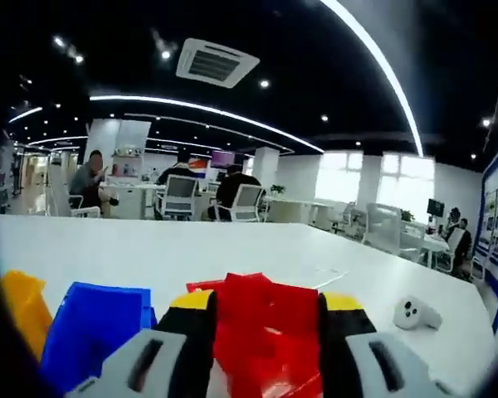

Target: Take apart the toy blocks one by one and place each separated block into its matching bin, sorting the blocks by their type until all the connected pieces are disassembled and separated into the correct bins

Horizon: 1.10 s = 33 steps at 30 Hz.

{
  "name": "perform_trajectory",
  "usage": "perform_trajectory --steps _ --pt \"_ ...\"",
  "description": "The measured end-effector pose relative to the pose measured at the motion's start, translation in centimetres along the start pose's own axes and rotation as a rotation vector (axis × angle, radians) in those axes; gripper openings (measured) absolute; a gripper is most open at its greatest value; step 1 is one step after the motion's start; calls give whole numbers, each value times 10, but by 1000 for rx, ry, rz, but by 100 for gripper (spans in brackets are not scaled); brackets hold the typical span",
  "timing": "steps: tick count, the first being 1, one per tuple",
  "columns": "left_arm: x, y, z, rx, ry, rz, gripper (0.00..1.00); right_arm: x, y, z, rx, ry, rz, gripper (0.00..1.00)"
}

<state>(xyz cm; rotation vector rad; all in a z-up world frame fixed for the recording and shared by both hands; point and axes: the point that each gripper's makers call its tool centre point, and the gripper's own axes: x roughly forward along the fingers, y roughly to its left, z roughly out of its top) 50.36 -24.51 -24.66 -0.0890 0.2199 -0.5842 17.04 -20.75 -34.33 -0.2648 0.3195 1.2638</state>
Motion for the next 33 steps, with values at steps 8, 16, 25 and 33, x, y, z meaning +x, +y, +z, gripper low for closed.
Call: perform_trajectory --steps 8,16,25,33 --pt "-13 -10 -9 -34 77 -86 80 -2 -5 1 -7 -8 -8 22" --pt "-75 -33 -14 81 110 -197 77 -2 -6 1 -15 -9 -11 22" --pt "-182 -66 -45 188 179 -382 61 -2 -5 3 -18 -16 -4 22" --pt "-268 -126 -145 380 541 -764 54 -3 -4 3 -30 -20 13 22"
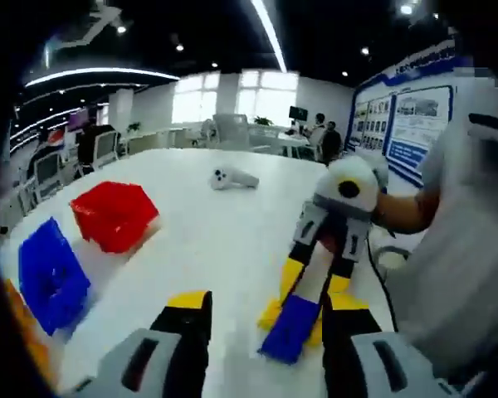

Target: Take apart the toy blocks one by one and place each separated block into its matching bin, sorting the blocks by their type until all the connected pieces are disassembled and separated into the correct bins

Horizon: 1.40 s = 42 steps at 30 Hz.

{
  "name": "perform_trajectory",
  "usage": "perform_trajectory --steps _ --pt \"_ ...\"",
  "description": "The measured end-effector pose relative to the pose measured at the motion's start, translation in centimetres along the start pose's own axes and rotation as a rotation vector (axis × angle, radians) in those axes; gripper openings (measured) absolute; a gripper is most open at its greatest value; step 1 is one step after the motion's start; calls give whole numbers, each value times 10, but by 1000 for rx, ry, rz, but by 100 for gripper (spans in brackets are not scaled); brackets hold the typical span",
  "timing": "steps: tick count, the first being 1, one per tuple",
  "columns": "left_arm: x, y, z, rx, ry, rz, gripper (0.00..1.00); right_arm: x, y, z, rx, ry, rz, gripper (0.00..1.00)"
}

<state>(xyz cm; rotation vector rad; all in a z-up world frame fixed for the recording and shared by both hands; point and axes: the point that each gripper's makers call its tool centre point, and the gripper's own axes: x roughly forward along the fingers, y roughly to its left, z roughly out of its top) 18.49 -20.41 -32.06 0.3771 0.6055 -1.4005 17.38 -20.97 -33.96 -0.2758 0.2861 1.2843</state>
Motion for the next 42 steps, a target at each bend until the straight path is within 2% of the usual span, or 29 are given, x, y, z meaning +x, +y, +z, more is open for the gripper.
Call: perform_trajectory --steps 2,3,5,8,10,13,16,17,18,20,21,23,26,28,30,32,34,36,37,42 --pt "11 -11 -25 60 123 -31 53 0 0 0 -2 -1 2 22" --pt "14 -10 -32 80 157 -27 50 0 0 0 -1 -2 3 22" --pt "20 -5 -40 65 190 -9 44 0 0 0 -2 -5 2 22" --pt "21 -1 -40 54 176 -16 42 -1 0 -1 -6 -9 2 23" --pt "20 -1 -37 80 151 -26 40 -2 0 -1 -12 -9 6 23" --pt "14 -9 -29 83 74 -62 37 -4 0 -1 -17 -6 14 23" --pt "10 -10 -24 34 19 -87 33 -6 3 -2 -22 -10 35 23" --pt "10 -8 -25 26 21 -82 26 -5 7 -3 -18 -11 56 23" --pt "11 -9 -25 25 15 -99 26 -5 9 -3 -9 -14 70 26" --pt "10 -9 -25 44 10 -94 25 -4 10 -2 -7 -20 83 32" --pt "10 -8 -25 53 15 -81 25 -2 13 -4 -42 -4 93 36" --pt "9 -6 -26 63 21 -69 25 1 16 -2 -54 -2 96 41" --pt "8 -5 -28 69 21 -66 25 1 13 -2 -65 4 84 38" --pt "7 -5 -30 76 24 -64 25 -3 5 1 -88 1 54 39" --pt "8 -8 -30 74 24 -69 25 -5 2 4 -71 -8 54 38" --pt "8 -10 -30 77 23 -75 25 -4 5 7 -94 -23 74 39" --pt "9 -11 -29 78 21 -79 25 1 13 5 -152 -1 107 39" --pt "10 -11 -28 79 19 -78 25 6 19 -2 -159 32 129 34" --pt "11 -12 -26 81 13 -79 25 5 17 7 -182 5 103 34" --pt "12 -12 -24 145 30 -45 24 8 6 1 -139 45 93 33"
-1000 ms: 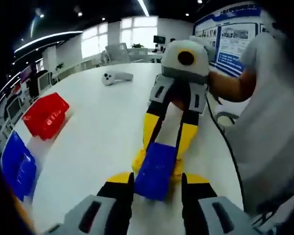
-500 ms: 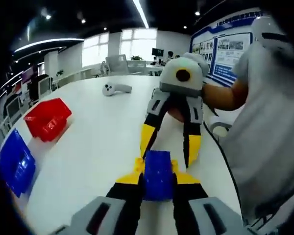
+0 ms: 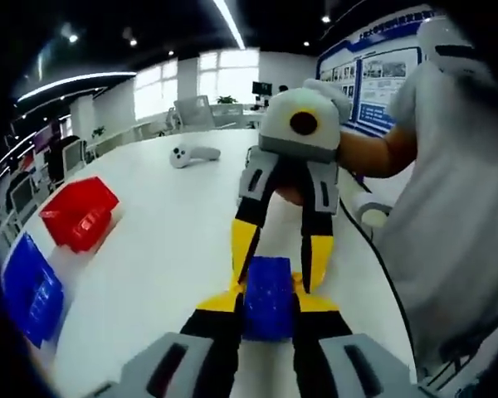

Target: Take apart the toy blocks one by one and place each separated block into its matching bin, sorting the blocks by their type until all the connected pieces are disassembled and separated into the correct bins

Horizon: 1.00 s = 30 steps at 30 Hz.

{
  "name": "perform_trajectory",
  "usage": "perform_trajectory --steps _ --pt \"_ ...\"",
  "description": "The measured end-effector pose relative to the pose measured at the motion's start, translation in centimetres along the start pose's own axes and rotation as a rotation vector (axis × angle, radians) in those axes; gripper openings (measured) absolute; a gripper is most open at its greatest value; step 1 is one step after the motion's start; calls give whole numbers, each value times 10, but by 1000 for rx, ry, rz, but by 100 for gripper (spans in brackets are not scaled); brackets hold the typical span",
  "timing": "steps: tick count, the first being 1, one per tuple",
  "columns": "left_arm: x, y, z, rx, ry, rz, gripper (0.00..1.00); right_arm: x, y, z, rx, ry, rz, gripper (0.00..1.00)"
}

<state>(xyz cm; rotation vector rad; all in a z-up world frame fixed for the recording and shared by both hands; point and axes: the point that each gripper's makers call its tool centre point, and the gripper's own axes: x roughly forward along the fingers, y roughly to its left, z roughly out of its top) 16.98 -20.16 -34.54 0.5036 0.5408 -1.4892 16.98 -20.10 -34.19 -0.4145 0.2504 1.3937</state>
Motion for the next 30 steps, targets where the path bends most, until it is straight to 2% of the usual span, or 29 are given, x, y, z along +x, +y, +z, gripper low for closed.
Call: perform_trajectory --steps 5,8,9,11,14,16,18,19,26,30 --pt "1 1 2 83 17 59 24 -2 2 -2 32 -6 -17 32" --pt "-2 4 9 199 -6 157 24 -3 -1 -4 55 12 -32 29" --pt "-1 0 11 212 -15 164 24 -5 -2 -4 60 11 -28 29" --pt "-2 0 11 271 14 205 24 -5 -1 -2 53 23 -28 29" --pt "-2 -2 13 283 17 215 24 -4 -2 -3 61 44 -32 29" --pt "-4 -1 16 355 29 243 24 -4 -3 -3 82 40 -31 29" --pt "-3 -2 12 431 87 278 24 -4 -3 -3 91 43 -28 28" --pt "-3 -3 14 447 86 285 24 -4 -4 -2 105 47 -26 28" --pt "-10 -7 23 454 47 293 23 -2 -1 -3 103 82 -29 27" --pt "-23 -3 29 333 -52 260 24 -1 0 -4 83 92 -32 27"
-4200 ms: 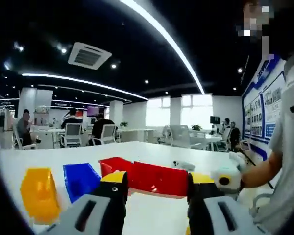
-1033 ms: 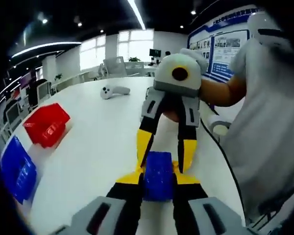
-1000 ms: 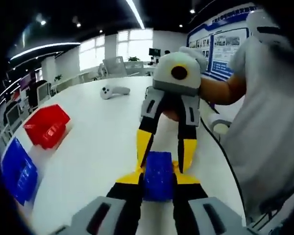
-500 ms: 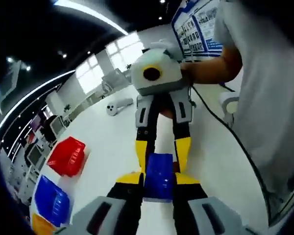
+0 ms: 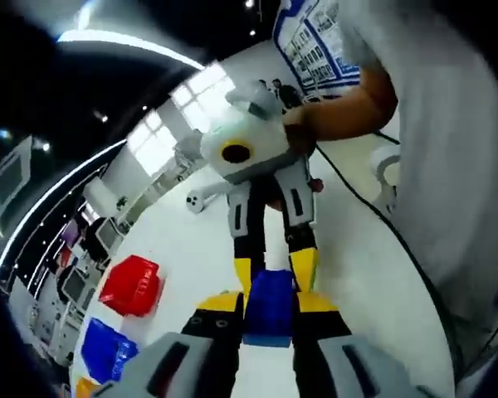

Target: Take apart the toy blocks one by one and place each separated block into its matching bin, sorting the blocks by their type until all the connected pieces are disassembled and separated into the correct bins

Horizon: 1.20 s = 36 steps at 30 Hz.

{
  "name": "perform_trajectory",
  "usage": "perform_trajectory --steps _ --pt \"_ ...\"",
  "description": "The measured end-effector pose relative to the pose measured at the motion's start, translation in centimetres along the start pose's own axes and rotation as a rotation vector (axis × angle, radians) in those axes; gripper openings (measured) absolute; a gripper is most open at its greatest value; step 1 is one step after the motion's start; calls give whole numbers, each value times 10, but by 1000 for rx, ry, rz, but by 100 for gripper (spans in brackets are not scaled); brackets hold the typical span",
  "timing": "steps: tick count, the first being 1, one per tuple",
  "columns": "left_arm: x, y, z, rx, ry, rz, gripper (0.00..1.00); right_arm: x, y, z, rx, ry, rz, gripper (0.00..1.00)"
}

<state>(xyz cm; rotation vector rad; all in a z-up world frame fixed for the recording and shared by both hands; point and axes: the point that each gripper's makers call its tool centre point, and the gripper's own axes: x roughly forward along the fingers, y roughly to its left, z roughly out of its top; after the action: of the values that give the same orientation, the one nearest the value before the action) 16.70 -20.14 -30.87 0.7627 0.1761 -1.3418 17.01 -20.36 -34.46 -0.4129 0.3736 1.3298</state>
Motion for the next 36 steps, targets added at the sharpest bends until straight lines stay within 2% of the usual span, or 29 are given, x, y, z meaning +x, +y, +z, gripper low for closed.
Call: perform_trajectory --steps 1,2,3,5,9,11,12,14,17,18,19,20,21,22,24,27,31,32,33,34,35,36 --pt "-7 11 3 -27 -33 32 24 0 0 0 -2 2 1 27" --pt "-11 14 4 -63 -51 30 24 0 -1 0 -2 2 1 28" --pt "-22 24 11 -123 -117 37 24 0 0 0 -2 3 2 28" --pt "-34 42 16 -200 -187 77 24 0 -1 0 0 -2 -1 28" --pt "-57 117 15 -441 -357 273 24 1 -1 0 4 -15 -19 28" --pt "-64 148 13 -530 -448 338 24 2 -1 0 4 -10 -21 28" --pt "-69 169 7 -560 -470 433 24 2 -1 0 5 -8 -23 28" --pt "-70 194 -5 -615 -464 513 25 2 -1 0 7 -7 -26 28" --pt "-71 236 -32 -678 -411 686 25 2 -1 0 9 -13 -32 28" --pt "-71 247 -41 -728 -413 725 25 2 -1 -1 11 -17 -35 28" --pt "-67 254 -39 -779 -454 751 25 2 -1 -1 10 -21 -37 28" --pt "-64 262 -46 -848 -476 766 25 2 -1 -1 11 -25 -38 28" --pt "-61 268 -61 -911 -446 805 25 2 -1 0 11 -29 -40 28" --pt "-57 274 -81 -969 -380 852 25 2 -1 0 11 -31 -41 28" --pt "-50 280 -102 -1036 -318 891 25 2 -1 0 10 -35 -42 28" --pt "-41 285 -107 -1103 -354 859 25 2 -1 0 10 -38 -47 28" --pt "-39 292 -109 -1038 -323 888 26 2 -1 0 11 -52 -53 28" --pt "-42 293 -112 -1065 -320 923 28 2 0 0 11 -55 -52 28" --pt "-45 293 -115 -1124 -335 954 43 2 0 0 10 -56 -51 28" --pt "-48 299 -113 -1050 -342 971 63 2 1 0 10 -58 -47 28" --pt "-53 303 -116 -1017 -329 1007 83 2 2 1 11 -58 -47 28" --pt "-55 301 -120 -1046 -300 1022 93 2 2 1 10 -58 -49 28"
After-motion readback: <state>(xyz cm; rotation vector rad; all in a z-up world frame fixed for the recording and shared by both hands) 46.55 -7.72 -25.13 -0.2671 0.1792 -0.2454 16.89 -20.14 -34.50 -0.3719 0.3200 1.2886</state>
